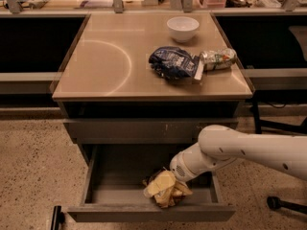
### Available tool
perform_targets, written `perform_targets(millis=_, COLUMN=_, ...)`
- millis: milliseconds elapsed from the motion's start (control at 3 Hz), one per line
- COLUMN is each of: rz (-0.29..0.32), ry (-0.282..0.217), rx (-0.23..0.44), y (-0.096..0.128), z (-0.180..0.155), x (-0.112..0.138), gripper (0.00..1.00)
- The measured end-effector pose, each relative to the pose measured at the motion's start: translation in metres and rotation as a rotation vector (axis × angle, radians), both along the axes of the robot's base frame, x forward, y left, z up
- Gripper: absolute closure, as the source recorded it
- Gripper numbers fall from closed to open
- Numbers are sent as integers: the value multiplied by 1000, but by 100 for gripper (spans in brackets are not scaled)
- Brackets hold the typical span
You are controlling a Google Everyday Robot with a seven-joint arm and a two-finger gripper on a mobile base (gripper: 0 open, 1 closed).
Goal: Place brown chip bag into middle drawer
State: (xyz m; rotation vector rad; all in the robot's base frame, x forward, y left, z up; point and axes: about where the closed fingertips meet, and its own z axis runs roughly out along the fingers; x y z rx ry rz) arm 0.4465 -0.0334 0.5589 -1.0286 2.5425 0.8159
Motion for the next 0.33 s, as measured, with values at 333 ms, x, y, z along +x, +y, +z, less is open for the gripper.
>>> perform_targets(millis=333, rz=0, ry=0, rx=0, y=0, z=0, x=0, gripper=0)
